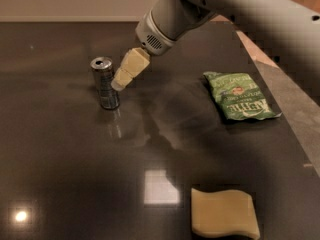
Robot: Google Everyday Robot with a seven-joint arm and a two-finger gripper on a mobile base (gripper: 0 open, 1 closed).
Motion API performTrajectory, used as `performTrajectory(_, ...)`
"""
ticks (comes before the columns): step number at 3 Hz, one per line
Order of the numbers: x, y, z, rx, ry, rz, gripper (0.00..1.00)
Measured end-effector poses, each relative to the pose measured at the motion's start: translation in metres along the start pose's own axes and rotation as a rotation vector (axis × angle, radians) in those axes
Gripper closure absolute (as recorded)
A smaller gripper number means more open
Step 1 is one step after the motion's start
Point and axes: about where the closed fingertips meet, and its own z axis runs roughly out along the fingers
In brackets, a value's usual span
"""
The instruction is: Move redbull can near green jalapeno chip bag
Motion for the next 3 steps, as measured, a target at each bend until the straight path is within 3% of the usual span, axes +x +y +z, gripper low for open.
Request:
performTrajectory(2, -0.021, 0.014, 0.032, -0.062, -0.037, -0.024, 0.00)
performTrajectory(3, -0.028, 0.016, 0.039, -0.068, -0.045, -0.035, 0.18)
